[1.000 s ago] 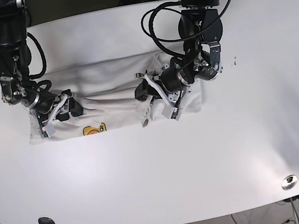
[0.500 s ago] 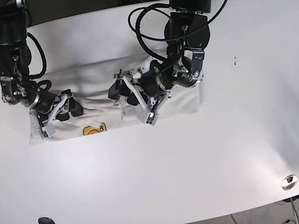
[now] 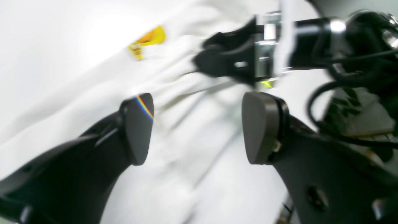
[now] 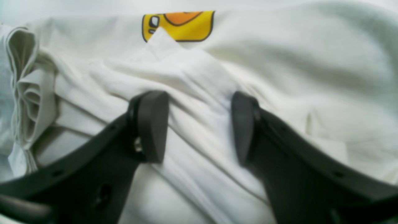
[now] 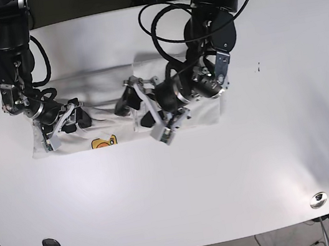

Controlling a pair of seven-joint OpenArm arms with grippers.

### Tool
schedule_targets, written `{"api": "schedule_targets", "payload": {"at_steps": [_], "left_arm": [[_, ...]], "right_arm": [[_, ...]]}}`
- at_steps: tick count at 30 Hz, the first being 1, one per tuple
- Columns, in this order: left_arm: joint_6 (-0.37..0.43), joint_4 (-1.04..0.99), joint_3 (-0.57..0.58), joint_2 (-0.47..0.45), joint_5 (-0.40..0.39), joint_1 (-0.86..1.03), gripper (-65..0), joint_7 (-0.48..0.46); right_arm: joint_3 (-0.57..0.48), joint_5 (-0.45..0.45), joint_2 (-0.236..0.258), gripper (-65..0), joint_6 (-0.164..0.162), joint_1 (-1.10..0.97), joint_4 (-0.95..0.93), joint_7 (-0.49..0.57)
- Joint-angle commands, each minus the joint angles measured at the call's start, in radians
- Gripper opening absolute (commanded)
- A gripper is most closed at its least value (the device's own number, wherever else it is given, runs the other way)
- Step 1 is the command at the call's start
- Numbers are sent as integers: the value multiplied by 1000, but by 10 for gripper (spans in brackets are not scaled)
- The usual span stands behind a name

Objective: Fold the T-shirt properly

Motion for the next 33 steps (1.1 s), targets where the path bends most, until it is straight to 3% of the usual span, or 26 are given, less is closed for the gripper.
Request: {"api": "schedule_targets", "payload": {"at_steps": [1, 5, 12, 18, 22, 26, 33], "left_arm": [[0, 18, -61, -23, -7, -20, -229, -19], [0, 16, -130, -60, -7, -20, -229, -19], [-5, 19, -213, -161, -14, -17, -229, -22], [-141, 15, -315, -210, -10, 7, -231, -23], [-197, -43, -366, -216, -7, 2, -231, -25], [-201, -122, -364, -225, -7, -4, -231, -77], [-200, -287, -309, -238, -7, -75, -231, -175]], "right_arm": [[-1, -22, 6, -323, -8, 1, 5, -51], [-1, 15, 8, -323, -8, 0, 42, -53], [-1, 190, 28, -323, -10, 3, 83, -53], [-4, 394, 54, -323, -10, 0, 118, -53], [-12, 469, 60, -323, -10, 0, 181, -57], [-12, 481, 54, -323, -10, 6, 243, -142], [-15, 480, 0, -323, -16, 9, 313, -192]]}}
